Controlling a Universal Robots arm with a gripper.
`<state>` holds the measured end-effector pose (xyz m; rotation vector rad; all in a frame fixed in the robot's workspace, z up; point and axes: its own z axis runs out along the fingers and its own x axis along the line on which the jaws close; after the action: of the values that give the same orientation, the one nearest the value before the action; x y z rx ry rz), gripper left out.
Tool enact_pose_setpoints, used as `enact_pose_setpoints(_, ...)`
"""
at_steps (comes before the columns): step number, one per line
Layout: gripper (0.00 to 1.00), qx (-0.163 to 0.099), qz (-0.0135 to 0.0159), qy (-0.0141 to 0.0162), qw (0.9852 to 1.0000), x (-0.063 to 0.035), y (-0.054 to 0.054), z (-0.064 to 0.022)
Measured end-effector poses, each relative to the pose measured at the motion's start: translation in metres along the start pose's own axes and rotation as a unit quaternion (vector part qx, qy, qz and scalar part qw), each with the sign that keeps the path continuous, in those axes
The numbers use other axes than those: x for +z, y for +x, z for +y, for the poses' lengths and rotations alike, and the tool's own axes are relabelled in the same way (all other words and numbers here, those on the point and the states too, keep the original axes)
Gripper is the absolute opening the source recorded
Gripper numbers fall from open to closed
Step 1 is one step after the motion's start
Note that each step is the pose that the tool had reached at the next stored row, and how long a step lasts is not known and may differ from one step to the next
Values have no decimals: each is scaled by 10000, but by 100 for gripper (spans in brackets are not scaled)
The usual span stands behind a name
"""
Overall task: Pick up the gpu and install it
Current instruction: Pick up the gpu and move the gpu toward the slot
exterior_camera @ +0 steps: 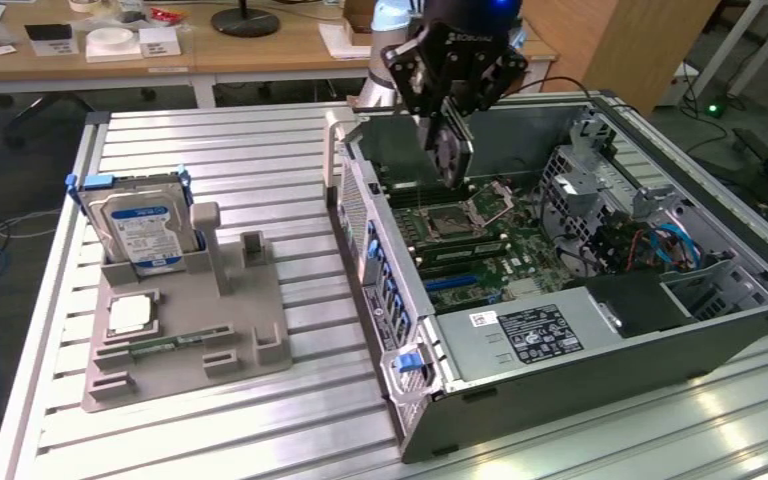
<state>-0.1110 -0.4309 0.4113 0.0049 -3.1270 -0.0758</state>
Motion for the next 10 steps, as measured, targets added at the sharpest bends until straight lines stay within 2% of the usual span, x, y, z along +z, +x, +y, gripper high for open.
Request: enact_pose_setpoints(10, 28, 0, 0, 0, 10000, 21, -417, 5)
